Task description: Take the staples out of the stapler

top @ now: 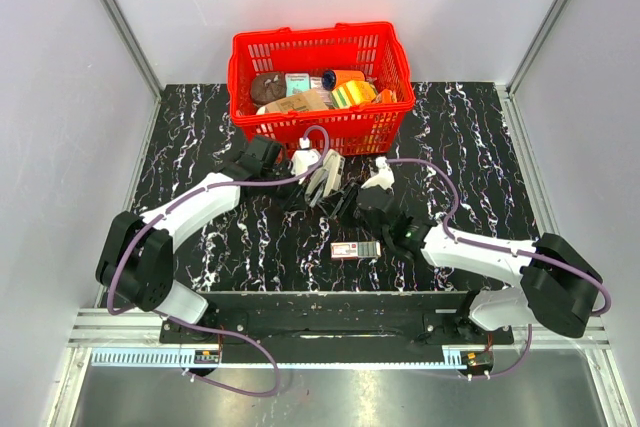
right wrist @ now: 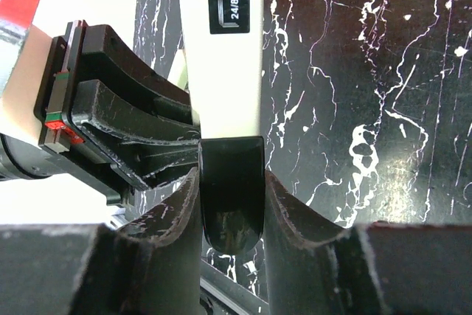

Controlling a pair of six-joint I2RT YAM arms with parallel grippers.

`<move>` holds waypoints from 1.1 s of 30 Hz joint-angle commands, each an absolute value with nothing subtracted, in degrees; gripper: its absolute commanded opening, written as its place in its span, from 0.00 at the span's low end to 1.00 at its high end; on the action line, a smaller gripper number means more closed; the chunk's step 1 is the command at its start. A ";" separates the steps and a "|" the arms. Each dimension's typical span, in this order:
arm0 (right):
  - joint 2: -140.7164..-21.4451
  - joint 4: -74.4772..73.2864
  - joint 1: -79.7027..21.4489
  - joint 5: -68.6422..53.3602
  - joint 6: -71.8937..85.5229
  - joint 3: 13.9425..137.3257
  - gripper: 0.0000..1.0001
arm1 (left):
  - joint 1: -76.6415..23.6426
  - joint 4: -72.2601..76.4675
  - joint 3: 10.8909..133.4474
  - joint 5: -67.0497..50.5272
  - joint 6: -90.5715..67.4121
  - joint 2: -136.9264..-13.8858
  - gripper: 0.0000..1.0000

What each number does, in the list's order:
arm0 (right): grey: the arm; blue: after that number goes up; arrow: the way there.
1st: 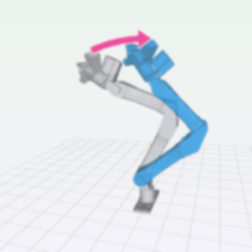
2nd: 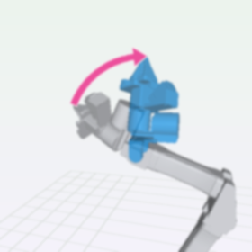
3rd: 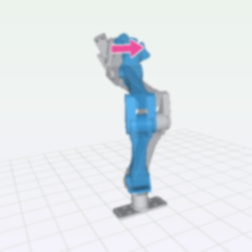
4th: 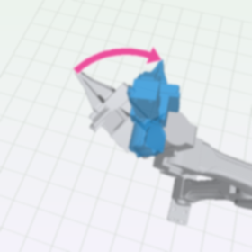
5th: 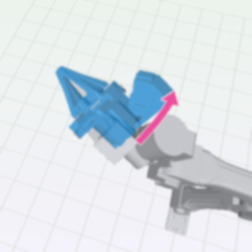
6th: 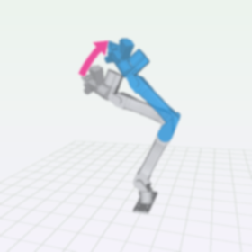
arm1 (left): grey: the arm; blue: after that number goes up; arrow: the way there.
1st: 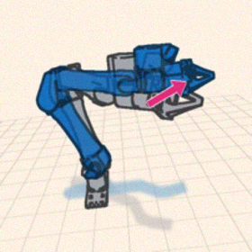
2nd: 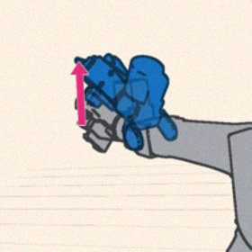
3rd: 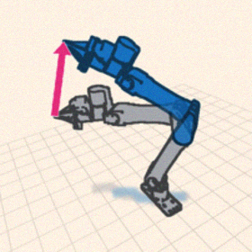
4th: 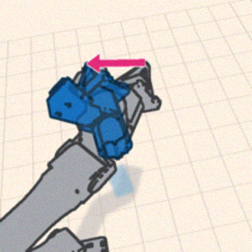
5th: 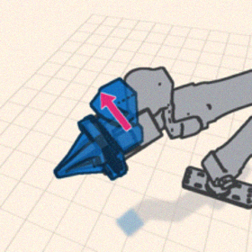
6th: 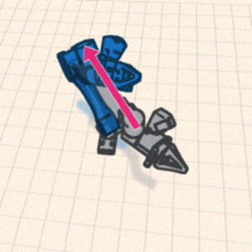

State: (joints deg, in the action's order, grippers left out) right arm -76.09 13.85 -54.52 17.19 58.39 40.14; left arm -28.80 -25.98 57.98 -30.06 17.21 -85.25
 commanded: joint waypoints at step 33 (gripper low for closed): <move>-64.69 -7.82 -38.67 12.57 33.32 39.46 0.00 | -34.63 12.29 39.64 15.81 57.38 -87.01 0.00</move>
State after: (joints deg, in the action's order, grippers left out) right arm -67.85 -6.68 -42.46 0.78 33.01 37.26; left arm -33.50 5.04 40.97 3.11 47.57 -87.09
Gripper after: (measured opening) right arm 0.391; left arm 0.191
